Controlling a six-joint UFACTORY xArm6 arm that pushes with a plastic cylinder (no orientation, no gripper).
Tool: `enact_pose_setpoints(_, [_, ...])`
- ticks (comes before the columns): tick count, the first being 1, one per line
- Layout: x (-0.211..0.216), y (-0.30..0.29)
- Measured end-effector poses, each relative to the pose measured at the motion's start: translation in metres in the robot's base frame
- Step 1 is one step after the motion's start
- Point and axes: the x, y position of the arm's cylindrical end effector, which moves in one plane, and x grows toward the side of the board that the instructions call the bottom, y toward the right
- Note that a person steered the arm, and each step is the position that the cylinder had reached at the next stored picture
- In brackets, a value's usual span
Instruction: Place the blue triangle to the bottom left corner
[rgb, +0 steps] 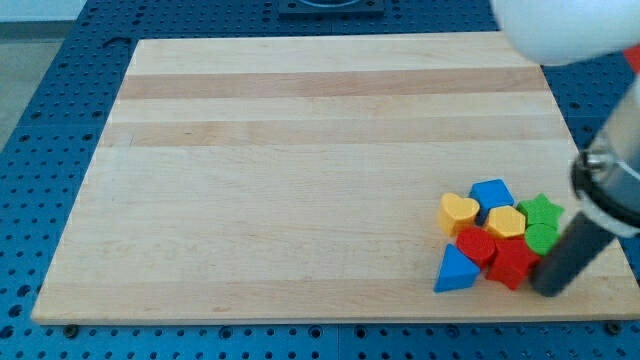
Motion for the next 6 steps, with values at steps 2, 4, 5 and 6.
enact_pose_setpoints(2, [0.0,-0.086])
enact_pose_setpoints(4, [0.02,-0.015])
enact_pose_setpoints(5, [0.017,0.06])
enact_pose_setpoints(6, [-0.021,0.108])
